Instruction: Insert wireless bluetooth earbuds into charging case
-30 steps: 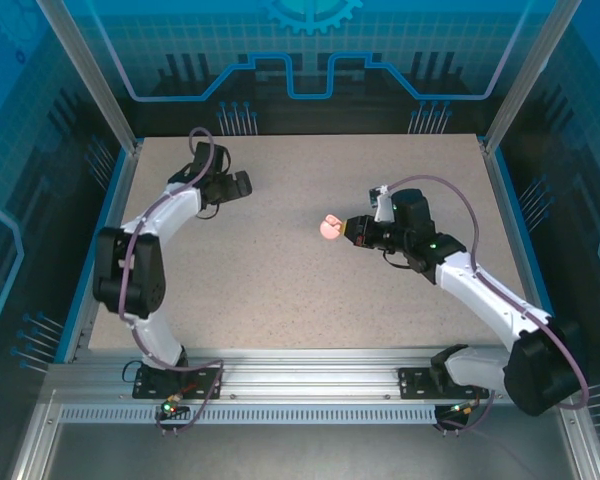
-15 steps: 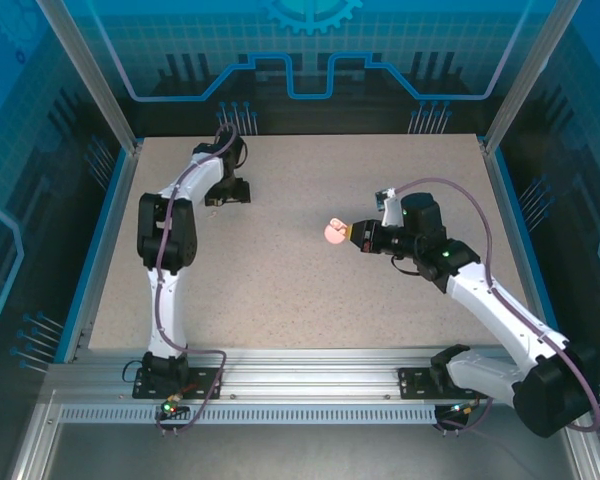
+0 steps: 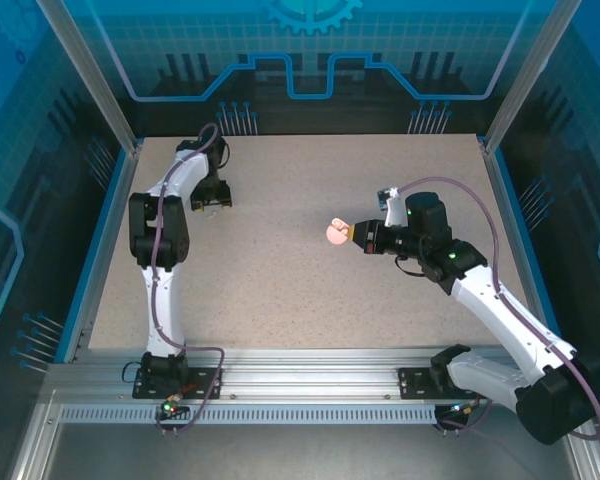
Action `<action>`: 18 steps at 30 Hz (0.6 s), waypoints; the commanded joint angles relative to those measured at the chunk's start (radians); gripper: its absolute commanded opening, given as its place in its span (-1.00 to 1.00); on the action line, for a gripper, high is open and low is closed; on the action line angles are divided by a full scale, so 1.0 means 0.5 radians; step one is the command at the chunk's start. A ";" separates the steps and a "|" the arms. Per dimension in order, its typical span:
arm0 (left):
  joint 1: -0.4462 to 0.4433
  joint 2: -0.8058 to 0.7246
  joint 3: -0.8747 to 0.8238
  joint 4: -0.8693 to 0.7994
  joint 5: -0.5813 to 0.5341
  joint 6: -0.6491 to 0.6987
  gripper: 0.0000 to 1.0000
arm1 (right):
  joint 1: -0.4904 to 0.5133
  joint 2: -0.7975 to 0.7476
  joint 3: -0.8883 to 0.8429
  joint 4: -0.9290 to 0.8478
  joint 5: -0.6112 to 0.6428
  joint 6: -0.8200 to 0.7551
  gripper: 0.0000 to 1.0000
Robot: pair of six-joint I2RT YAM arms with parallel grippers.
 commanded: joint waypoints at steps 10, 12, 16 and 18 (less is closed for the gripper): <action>0.065 0.167 0.145 -0.120 0.153 0.038 -0.04 | 0.015 -0.034 0.086 -0.063 0.003 -0.028 -1.00; 0.080 0.175 0.145 -0.121 0.172 0.044 -0.06 | 0.015 -0.038 0.086 -0.069 0.009 -0.027 -1.00; 0.096 0.187 0.145 -0.116 0.182 0.058 -0.08 | 0.015 -0.047 0.086 -0.076 0.018 -0.025 -1.00; 0.104 0.193 0.143 -0.107 0.191 0.068 -0.08 | 0.015 -0.046 0.092 -0.079 0.019 -0.022 -1.00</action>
